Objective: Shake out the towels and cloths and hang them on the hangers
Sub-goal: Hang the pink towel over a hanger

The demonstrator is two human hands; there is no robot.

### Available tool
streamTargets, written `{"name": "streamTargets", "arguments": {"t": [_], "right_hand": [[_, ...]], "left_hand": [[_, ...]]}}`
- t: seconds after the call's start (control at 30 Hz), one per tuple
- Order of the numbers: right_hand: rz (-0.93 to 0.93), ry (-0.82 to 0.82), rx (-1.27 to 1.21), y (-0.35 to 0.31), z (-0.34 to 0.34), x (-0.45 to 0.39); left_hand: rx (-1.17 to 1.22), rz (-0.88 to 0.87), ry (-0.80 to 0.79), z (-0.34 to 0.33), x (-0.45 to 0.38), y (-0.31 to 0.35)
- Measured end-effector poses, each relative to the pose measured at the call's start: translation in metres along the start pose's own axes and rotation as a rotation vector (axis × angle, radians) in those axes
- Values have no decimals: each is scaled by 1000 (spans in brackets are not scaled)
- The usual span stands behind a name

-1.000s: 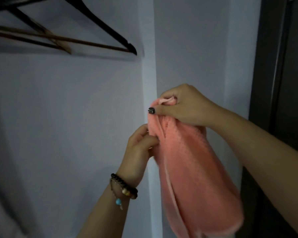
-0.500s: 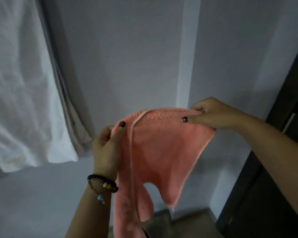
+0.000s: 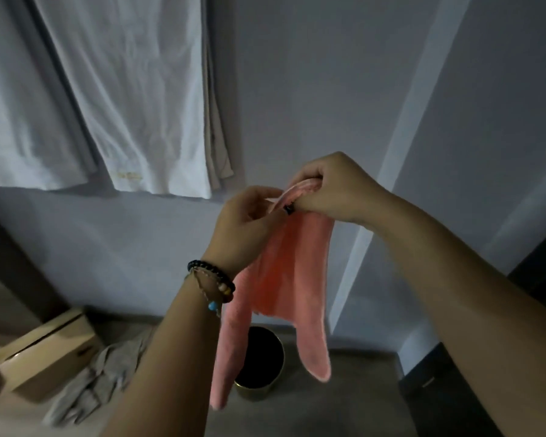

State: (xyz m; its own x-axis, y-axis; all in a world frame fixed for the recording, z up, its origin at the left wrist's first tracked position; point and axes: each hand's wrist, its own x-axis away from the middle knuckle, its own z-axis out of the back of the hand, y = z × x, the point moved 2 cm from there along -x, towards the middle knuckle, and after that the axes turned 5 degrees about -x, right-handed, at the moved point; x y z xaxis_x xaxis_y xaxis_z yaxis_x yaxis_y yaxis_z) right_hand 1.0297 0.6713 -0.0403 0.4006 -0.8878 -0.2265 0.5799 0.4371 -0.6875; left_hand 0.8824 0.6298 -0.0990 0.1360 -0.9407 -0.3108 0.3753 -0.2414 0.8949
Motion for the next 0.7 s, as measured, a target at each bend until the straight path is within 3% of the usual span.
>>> {"name": "streamTargets", "arguments": {"t": [0.07,0.17,0.3,0.4,0.47,0.57,0.7], "right_hand": [[2,84,-112,8,4,14],[-68,152,-255,39,7,54],[-245,11,-342,91,-14,125],[-413,-23,-506,124,-27,174],[-498,91,-631,139,-26,198],[-478,246,-469,153,-10,224],[-373,204,-465,149,17,245]], "left_hand": [[-38,2,58,-8,11,6],[125,70,101,-32,33,17],[386,214,271,-66,60,24],[557,336,295,-88,75,26],[559,366,290,-99,82,23],[493,406,359,-109,93,13],[350,437,479,-108,104,-7]]}}
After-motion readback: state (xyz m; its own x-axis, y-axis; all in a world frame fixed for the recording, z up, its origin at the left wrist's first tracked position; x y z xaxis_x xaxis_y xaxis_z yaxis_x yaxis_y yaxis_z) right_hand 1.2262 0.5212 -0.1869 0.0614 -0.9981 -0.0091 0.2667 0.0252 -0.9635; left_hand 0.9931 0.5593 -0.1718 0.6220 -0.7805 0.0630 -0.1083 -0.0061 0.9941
